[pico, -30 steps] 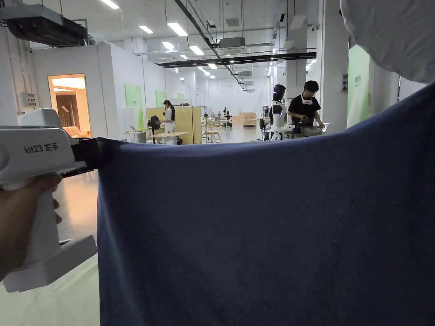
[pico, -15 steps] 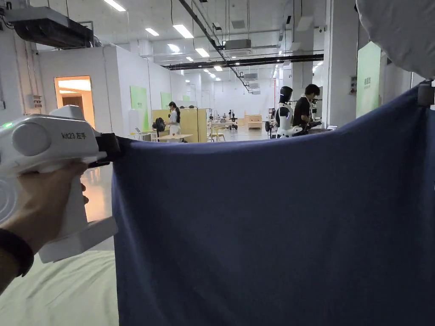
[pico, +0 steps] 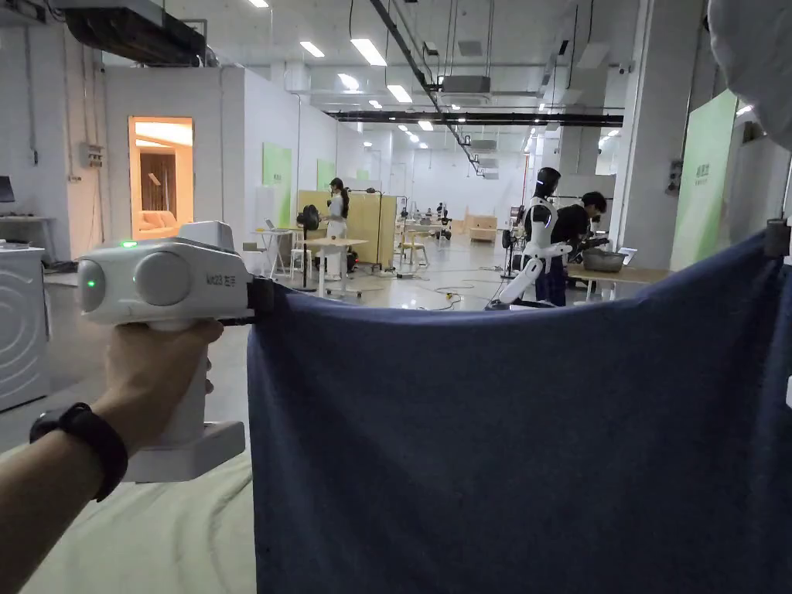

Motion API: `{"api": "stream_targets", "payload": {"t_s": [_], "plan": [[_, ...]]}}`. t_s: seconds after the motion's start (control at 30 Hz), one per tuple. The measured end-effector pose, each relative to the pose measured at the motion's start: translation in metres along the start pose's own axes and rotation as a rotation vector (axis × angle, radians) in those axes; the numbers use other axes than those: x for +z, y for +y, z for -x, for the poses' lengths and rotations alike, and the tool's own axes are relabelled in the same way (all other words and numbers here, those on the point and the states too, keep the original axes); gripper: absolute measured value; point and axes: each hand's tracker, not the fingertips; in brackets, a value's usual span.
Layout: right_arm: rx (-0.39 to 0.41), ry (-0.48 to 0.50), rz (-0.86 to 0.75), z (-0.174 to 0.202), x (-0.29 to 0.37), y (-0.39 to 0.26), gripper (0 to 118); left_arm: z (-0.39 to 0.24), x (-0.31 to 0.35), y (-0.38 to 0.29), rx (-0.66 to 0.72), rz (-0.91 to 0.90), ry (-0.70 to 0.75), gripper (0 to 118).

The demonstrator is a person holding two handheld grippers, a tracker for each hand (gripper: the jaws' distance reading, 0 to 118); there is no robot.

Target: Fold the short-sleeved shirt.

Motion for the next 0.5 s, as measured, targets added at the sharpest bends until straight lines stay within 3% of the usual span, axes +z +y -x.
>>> {"api": "stream_targets", "payload": {"t_s": [0.07, 0.3, 0.4, 0.5], "plan": [[0.032, 0.012, 0.049, 0.002, -0.003, -0.036, 1, -0.003, -0.010, -0.034, -0.007, 0.040, 0.004, 5], [-0.068, 0.171, 0.262, 0.008, 0.013, -0.173, 1, 0.015, -0.019, -0.165, 0.133, 0.220, -0.034, 5], [-0.129, 0.241, 0.256, 0.000, 0.056, -0.226, 1, 0.029, 0.010, -0.222, 0.138, 0.279, -0.071, 5], [-0.087, 0.294, 0.254, -0.009, 0.123, -0.276, 1, 0.043, 0.058, -0.276, 0.123, 0.295, -0.116, 6]]}}
